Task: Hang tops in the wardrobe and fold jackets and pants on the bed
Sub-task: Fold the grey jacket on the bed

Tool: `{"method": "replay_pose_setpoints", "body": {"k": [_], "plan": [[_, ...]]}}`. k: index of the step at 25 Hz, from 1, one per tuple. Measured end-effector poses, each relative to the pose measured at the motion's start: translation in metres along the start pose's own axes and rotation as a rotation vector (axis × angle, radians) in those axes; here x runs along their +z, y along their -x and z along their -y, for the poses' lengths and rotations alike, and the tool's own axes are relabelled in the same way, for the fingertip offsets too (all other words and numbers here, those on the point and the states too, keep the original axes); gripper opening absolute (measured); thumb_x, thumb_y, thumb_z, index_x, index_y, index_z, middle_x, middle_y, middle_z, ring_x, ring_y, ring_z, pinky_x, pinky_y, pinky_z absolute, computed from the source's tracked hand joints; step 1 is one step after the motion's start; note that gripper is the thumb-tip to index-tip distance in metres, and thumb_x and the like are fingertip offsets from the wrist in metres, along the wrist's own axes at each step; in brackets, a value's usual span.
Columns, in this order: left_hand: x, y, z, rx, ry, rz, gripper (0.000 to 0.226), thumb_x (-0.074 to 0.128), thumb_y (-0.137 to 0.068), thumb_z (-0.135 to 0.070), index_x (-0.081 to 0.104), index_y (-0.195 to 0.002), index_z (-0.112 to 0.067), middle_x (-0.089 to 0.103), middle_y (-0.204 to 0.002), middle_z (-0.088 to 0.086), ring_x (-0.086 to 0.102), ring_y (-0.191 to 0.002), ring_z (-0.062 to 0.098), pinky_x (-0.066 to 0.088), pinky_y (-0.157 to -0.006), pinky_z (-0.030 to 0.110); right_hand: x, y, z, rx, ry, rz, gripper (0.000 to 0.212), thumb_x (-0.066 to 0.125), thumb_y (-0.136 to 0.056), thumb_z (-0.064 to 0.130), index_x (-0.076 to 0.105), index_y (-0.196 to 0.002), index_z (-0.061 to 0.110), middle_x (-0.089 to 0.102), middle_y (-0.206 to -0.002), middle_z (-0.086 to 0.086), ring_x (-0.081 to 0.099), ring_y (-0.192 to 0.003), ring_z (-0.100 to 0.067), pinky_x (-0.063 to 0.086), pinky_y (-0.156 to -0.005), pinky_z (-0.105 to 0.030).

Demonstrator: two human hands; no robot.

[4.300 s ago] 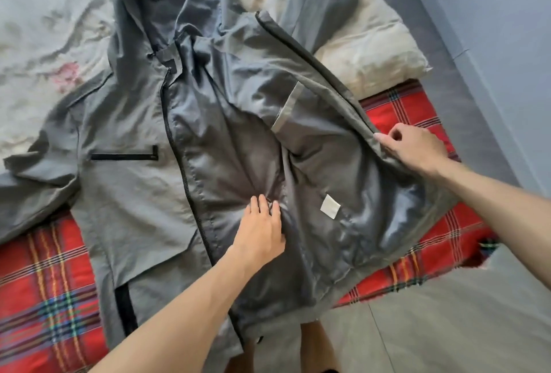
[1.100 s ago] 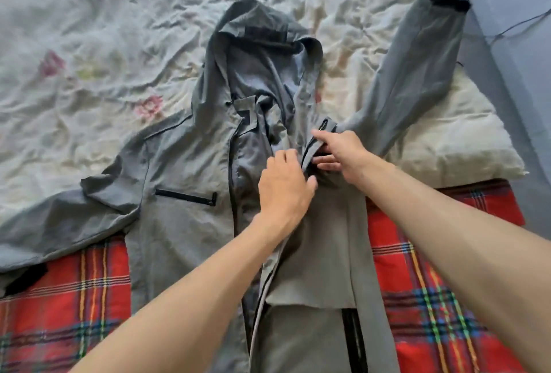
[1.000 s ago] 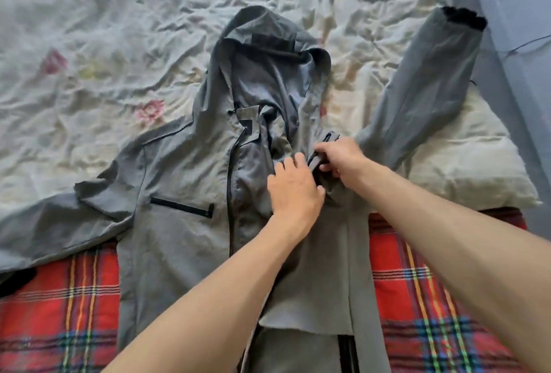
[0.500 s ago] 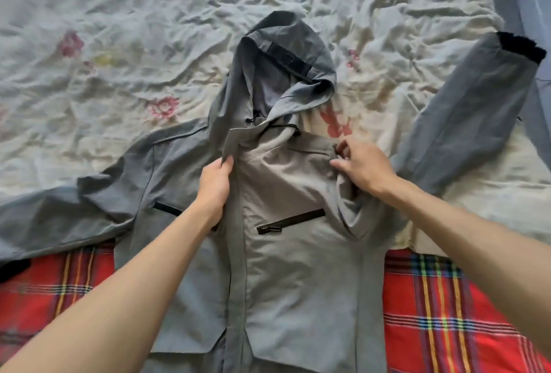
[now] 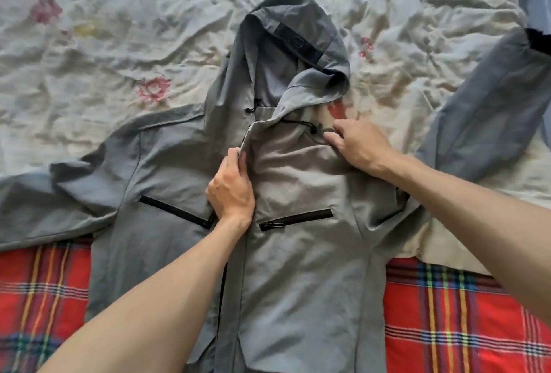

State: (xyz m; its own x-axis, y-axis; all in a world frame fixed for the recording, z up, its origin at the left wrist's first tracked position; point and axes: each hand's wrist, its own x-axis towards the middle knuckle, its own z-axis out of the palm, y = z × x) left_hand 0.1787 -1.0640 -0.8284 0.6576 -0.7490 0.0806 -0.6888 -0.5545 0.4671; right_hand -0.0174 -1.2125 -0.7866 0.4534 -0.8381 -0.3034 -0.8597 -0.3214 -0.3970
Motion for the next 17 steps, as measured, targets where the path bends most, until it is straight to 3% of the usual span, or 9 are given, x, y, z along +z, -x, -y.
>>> {"method": "replay_pose_setpoints", "body": {"k": [2,4,6,7,9,12,15,17], "plan": [[0.007,0.000,0.004,0.063,-0.080,0.012,0.026,0.041,-0.104,-0.037,0.056,-0.099,-0.016,0.066,-0.085,0.008,0.063,-0.063,0.039,0.034,-0.050,0.034,0.002,0.001,-0.017,0.124,-0.085,-0.020,0.036,0.050,-0.099,0.041,0.063,-0.082,0.012,0.066,-0.091,-0.015,0.061,-0.089,-0.035,0.037,-0.068,-0.037],[0.015,-0.001,0.006,0.086,-0.161,0.044,0.022,0.047,-0.102,-0.035,0.057,-0.095,-0.016,0.062,-0.081,0.007,0.062,-0.057,0.036,0.032,-0.047,0.032,0.002,0.011,-0.024,0.195,0.120,-0.169,0.027,0.054,-0.097,0.037,0.066,-0.091,0.014,0.066,-0.094,-0.015,0.061,-0.087,-0.035,0.044,-0.068,-0.037],[0.018,-0.003,0.005,0.081,-0.173,0.059,0.023,0.048,-0.102,-0.034,0.058,-0.094,-0.015,0.063,-0.082,0.007,0.063,-0.060,0.037,0.034,-0.047,0.033,0.006,0.008,-0.004,0.065,0.254,-0.358,0.018,0.057,-0.090,0.022,0.060,-0.105,0.013,0.061,-0.095,-0.014,0.059,-0.084,-0.037,0.049,-0.070,-0.043],[0.016,-0.004,0.005,0.070,-0.152,0.073,0.025,0.047,-0.102,-0.036,0.059,-0.095,-0.015,0.064,-0.085,0.008,0.064,-0.064,0.039,0.037,-0.049,0.036,0.005,0.000,0.018,-0.011,0.203,-0.385,0.026,0.058,-0.088,0.021,0.056,-0.112,0.015,0.059,-0.095,-0.013,0.059,-0.082,-0.038,0.049,-0.069,-0.043],[0.012,-0.007,0.005,0.014,-0.097,0.133,0.028,0.044,-0.103,-0.039,0.058,-0.098,-0.015,0.067,-0.092,0.009,0.063,-0.078,0.042,0.038,-0.058,0.040,0.001,-0.020,0.055,-0.132,0.093,-0.255,0.037,0.059,-0.089,0.038,0.053,-0.124,0.026,0.066,-0.098,-0.012,0.063,-0.086,-0.039,0.043,-0.068,-0.039],[0.005,-0.015,0.008,-0.098,-0.001,0.224,0.033,0.044,-0.101,-0.048,0.055,-0.097,-0.018,0.069,-0.090,0.010,0.061,-0.088,0.040,0.032,-0.066,0.036,0.009,-0.050,0.083,-0.166,0.276,-0.037,0.031,0.060,-0.090,0.049,0.065,-0.110,0.026,0.068,-0.111,-0.012,0.062,-0.103,-0.037,0.044,-0.078,-0.039],[-0.004,-0.026,0.011,-0.162,0.122,0.379,0.031,0.050,-0.098,-0.053,0.056,-0.093,-0.023,0.064,-0.082,-0.001,0.061,-0.089,0.030,0.034,-0.070,0.032,0.018,-0.060,0.099,-0.040,0.309,-0.120,0.039,0.061,-0.092,0.033,0.052,-0.127,0.018,0.066,-0.111,-0.015,0.064,-0.099,-0.040,0.042,-0.072,-0.041],[-0.018,-0.033,0.017,-0.190,0.253,0.481,0.020,0.057,-0.096,-0.043,0.058,-0.096,-0.023,0.064,-0.086,-0.006,0.062,-0.092,0.023,0.039,-0.074,0.030,0.034,-0.030,0.116,-0.145,0.301,-0.238,0.047,0.058,-0.090,0.021,0.041,-0.133,0.015,0.064,-0.102,-0.011,0.067,-0.081,-0.038,0.040,-0.058,-0.039]]}}
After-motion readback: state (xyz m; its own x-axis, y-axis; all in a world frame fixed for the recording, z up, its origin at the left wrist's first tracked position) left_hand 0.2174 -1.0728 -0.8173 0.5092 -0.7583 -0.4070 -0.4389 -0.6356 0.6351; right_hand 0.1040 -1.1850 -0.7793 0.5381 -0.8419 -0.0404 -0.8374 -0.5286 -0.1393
